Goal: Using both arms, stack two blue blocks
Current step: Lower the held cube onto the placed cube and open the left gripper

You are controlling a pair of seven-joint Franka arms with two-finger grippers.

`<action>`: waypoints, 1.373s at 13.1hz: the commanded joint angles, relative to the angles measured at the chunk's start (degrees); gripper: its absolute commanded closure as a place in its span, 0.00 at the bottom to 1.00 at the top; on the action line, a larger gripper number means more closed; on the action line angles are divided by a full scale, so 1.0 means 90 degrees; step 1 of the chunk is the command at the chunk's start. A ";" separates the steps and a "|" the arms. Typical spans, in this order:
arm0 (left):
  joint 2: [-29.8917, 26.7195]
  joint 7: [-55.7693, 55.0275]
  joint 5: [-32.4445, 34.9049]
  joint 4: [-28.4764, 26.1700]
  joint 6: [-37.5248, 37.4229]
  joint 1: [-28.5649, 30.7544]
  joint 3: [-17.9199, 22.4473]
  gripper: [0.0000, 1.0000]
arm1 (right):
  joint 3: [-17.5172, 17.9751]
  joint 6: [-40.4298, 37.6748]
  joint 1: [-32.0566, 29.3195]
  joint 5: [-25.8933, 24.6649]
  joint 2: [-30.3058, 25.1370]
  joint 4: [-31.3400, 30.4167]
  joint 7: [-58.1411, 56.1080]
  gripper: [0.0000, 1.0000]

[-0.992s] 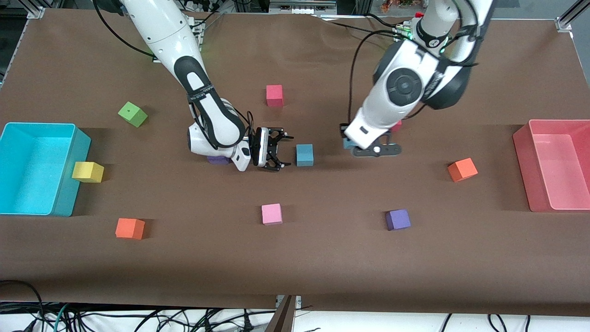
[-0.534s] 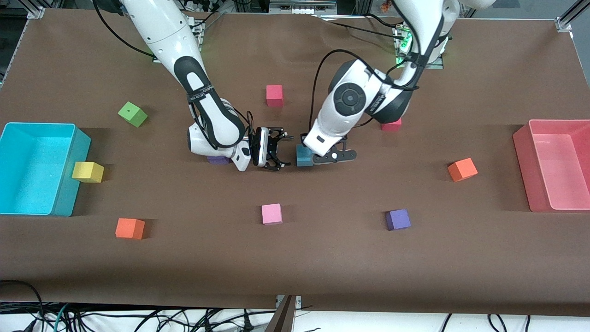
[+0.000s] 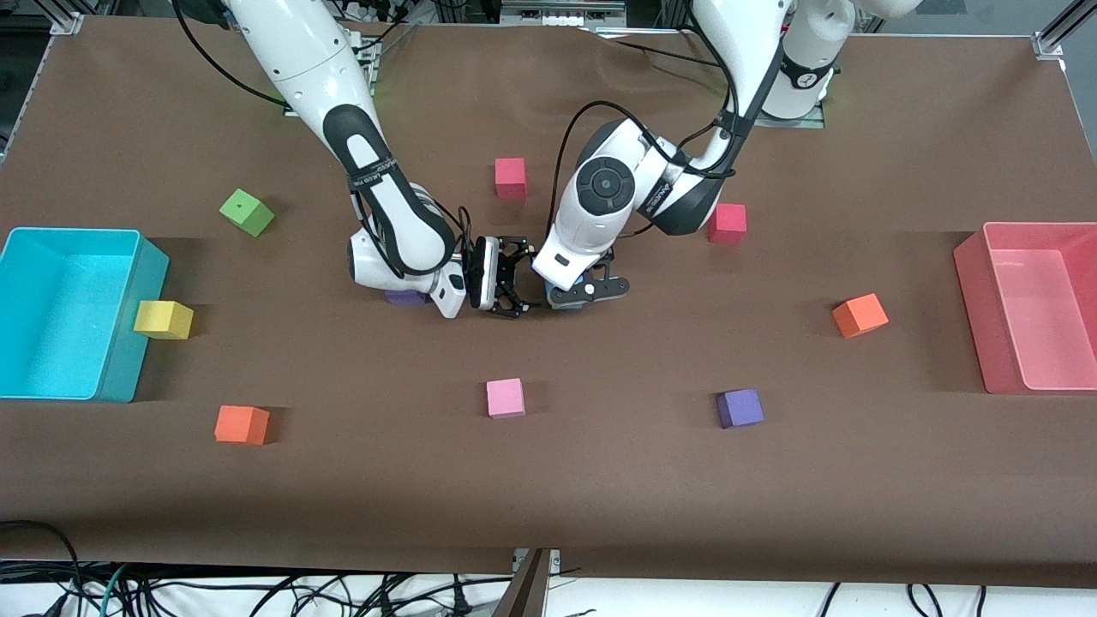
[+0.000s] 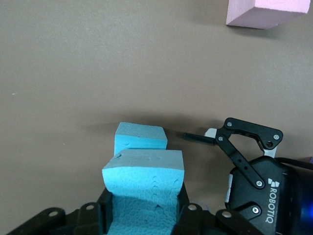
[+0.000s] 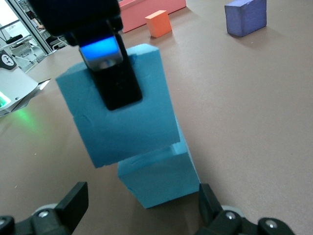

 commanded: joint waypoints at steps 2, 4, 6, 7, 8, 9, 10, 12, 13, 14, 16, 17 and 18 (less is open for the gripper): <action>0.0097 0.0014 0.0569 0.0192 -0.0036 -0.0124 0.0120 0.98 | 0.0027 -0.0214 -0.0087 0.0123 -0.0045 -0.0098 -0.0181 0.00; 0.0087 0.0024 0.0600 0.0192 -0.0046 -0.0124 0.0120 0.98 | 0.0017 -0.0244 -0.0097 0.0123 -0.0045 -0.0137 -0.0201 0.00; 0.0097 0.0014 0.0600 0.0192 -0.0046 -0.0124 0.0120 0.98 | 0.0017 -0.0244 -0.0097 0.0123 -0.0055 -0.0138 -0.0201 0.00; 0.0097 0.0014 0.0590 0.0192 -0.0046 -0.0124 0.0120 0.97 | 0.0017 -0.0244 -0.0097 0.0123 -0.0065 -0.0147 -0.0201 0.00; 0.0107 0.0014 0.0590 0.0192 -0.0046 -0.0124 0.0120 0.96 | 0.0017 -0.0244 -0.0097 0.0123 -0.0065 -0.0147 -0.0201 0.00; 0.0145 -0.0005 0.0590 0.0192 -0.0036 -0.0134 0.0120 0.95 | 0.0017 -0.0244 -0.0097 0.0123 -0.0065 -0.0138 -0.0201 0.00; 0.0184 0.0004 0.0590 0.0192 -0.0036 -0.0143 0.0120 0.96 | 0.0017 -0.0244 -0.0097 0.0123 -0.0065 -0.0147 -0.0201 0.00; 0.0233 -0.0005 0.0590 0.0192 -0.0036 -0.0192 0.0120 0.95 | 0.0017 -0.0244 -0.0097 0.0123 -0.0065 -0.0147 -0.0201 0.00; 0.0234 -0.0015 0.0590 0.0192 -0.0036 -0.0192 0.0120 0.94 | 0.0017 -0.0244 -0.0097 0.0123 -0.0065 -0.0147 -0.0201 0.00; 0.0234 -0.0054 0.0590 0.0192 -0.0036 -0.0192 0.0120 0.94 | 0.0017 -0.0244 -0.0097 0.0123 -0.0065 -0.0147 -0.0201 0.00; 0.0234 -0.0025 0.0590 0.0182 -0.0036 -0.0192 0.0120 0.86 | 0.0017 -0.0244 -0.0097 0.0123 -0.0065 -0.0147 -0.0201 0.00; 0.0243 -0.0006 0.0590 0.0182 -0.0036 -0.0192 0.0120 0.73 | 0.0017 -0.0253 -0.0097 0.0123 -0.0065 -0.0147 -0.0201 0.00; 0.0243 -0.0025 0.0570 0.0182 -0.0036 -0.0192 0.0120 0.43 | 0.0017 -0.0253 -0.0097 0.0123 -0.0065 -0.0147 -0.0201 0.00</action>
